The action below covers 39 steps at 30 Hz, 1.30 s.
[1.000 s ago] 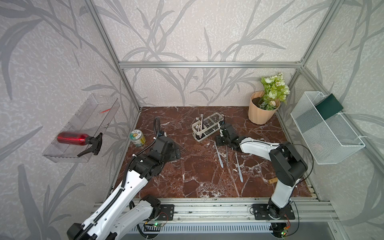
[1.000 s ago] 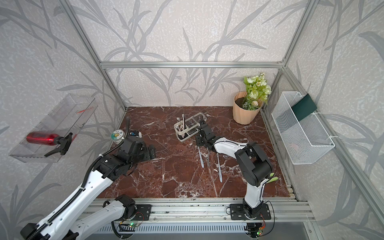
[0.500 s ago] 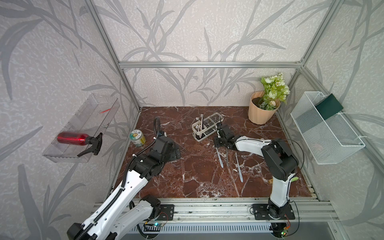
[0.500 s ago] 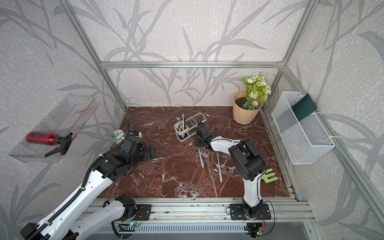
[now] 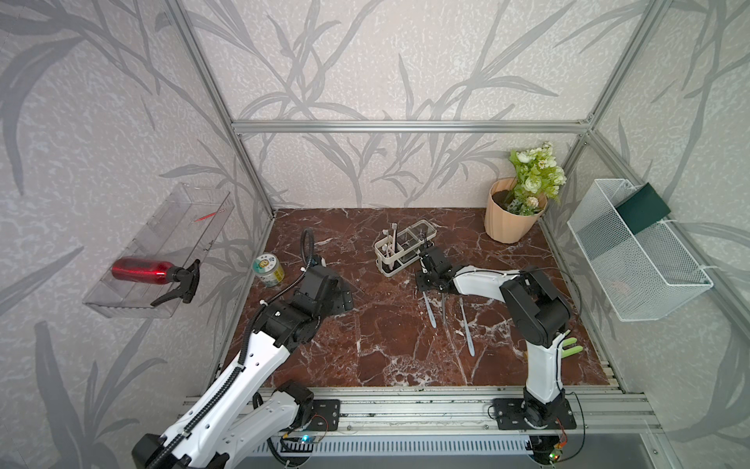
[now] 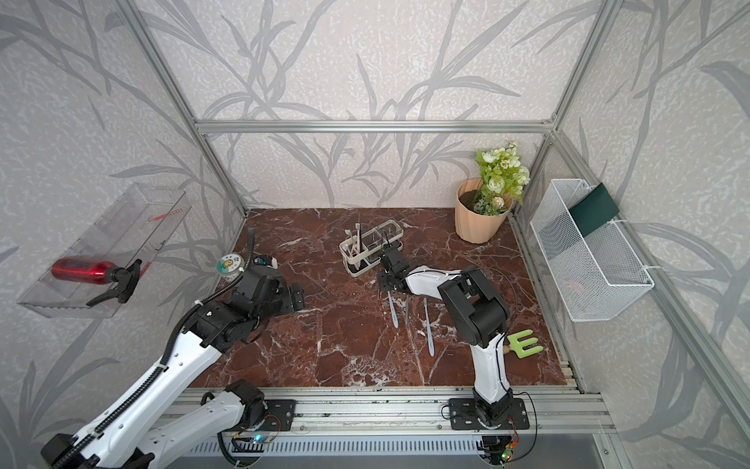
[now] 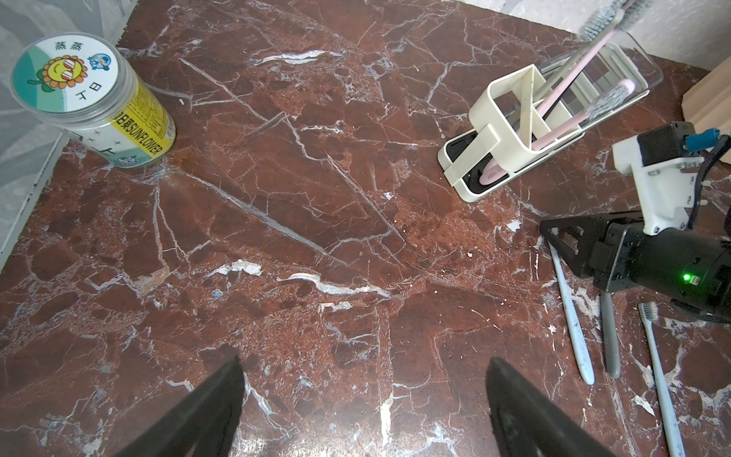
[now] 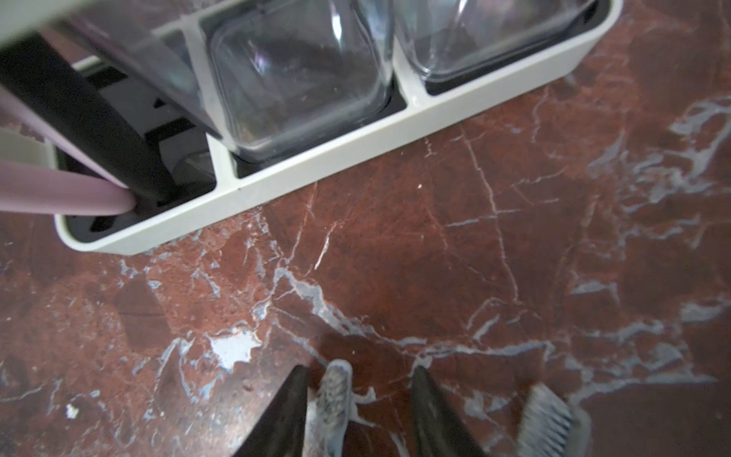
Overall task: Place the toothbrush into the toothbrush holder
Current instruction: Pick up the toothbrush from the center of the board.
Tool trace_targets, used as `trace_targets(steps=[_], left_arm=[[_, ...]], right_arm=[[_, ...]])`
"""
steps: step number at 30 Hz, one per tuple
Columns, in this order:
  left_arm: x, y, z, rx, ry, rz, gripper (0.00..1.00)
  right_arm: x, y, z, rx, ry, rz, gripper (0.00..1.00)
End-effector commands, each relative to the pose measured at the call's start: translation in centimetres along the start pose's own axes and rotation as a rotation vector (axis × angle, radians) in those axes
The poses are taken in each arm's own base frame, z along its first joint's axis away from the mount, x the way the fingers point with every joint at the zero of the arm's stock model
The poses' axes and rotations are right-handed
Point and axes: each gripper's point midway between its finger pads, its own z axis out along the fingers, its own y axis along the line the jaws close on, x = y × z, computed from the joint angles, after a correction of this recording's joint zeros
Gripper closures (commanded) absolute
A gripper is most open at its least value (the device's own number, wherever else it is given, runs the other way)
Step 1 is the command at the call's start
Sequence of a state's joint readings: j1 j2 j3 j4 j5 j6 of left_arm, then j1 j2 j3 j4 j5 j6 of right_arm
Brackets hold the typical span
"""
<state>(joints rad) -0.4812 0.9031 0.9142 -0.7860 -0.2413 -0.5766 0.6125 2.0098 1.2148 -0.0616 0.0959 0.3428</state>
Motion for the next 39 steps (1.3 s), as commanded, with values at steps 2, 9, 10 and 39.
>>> trace_targets(steps=[2, 9, 10, 39], left_arm=[[0.2, 0.7, 0.2, -0.030, 0.001, -0.006, 0.06], [0.2, 0.7, 0.1, -0.029, -0.002, -0.006, 0.06], [0.2, 0.7, 0.1, -0.029, -0.001, -0.008, 0.06], [0.7, -2.1, -0.1, 0.142, 0.015, 0.003, 0.06]], right_arm=[[1.0, 0.4, 0.5, 0.007, 0.041, -0.011, 0.59], [1.8, 0.2, 0.6, 0.020, 0.057, -0.002, 0.74], [1.8, 0.3, 0.6, 0.017, 0.058, -0.003, 0.75], [-4.2, 3.1, -6.1, -0.249, -0.081, 0.197, 1.00]])
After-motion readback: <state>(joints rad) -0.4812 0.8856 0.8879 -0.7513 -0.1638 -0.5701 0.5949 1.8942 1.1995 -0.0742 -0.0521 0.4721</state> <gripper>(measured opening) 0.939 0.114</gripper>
